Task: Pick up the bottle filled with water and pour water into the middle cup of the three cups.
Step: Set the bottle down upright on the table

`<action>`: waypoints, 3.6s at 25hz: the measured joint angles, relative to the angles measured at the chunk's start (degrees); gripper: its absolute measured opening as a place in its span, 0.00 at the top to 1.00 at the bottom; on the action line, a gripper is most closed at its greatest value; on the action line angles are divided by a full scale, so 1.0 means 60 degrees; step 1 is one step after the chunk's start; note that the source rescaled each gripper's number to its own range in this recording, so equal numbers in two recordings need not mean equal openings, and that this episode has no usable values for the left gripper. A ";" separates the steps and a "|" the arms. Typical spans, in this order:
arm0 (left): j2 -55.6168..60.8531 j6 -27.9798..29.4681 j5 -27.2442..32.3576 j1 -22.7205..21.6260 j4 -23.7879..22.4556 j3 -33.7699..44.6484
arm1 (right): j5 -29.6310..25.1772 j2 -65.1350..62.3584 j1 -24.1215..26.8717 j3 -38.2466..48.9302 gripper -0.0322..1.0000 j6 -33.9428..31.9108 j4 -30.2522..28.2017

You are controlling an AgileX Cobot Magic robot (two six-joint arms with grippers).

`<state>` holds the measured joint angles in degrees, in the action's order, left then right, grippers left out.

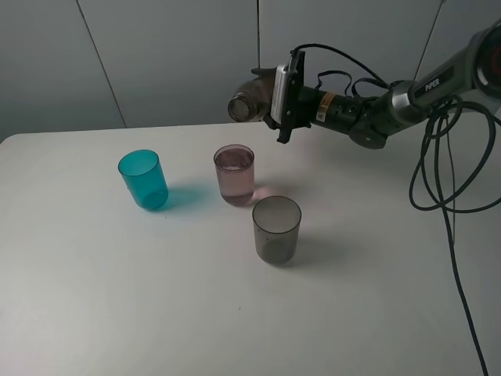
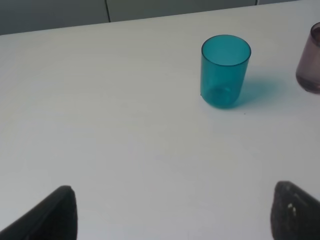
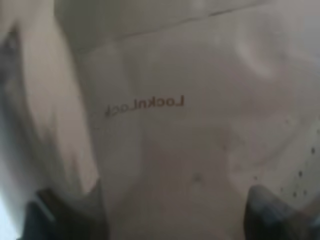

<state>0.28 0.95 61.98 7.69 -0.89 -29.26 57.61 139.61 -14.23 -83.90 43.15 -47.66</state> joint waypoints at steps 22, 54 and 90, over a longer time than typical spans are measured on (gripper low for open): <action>0.0000 0.0036 0.0000 0.0000 0.0000 0.0000 | -0.3443 -0.1700 -0.0458 0.0131 0.97 -1.0317 0.1304; 0.0000 0.0036 0.0000 0.0000 0.0000 0.0000 | -0.2552 -0.5127 0.0081 0.6542 0.97 -0.6848 0.8611; 0.0000 0.0036 0.0000 0.0000 0.0000 0.0000 | 0.0550 -0.2119 0.0098 0.6084 0.97 -0.6576 0.9324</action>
<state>0.28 1.17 61.98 7.69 -0.89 -29.26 60.92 126.89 -13.64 -47.39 3.70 8.28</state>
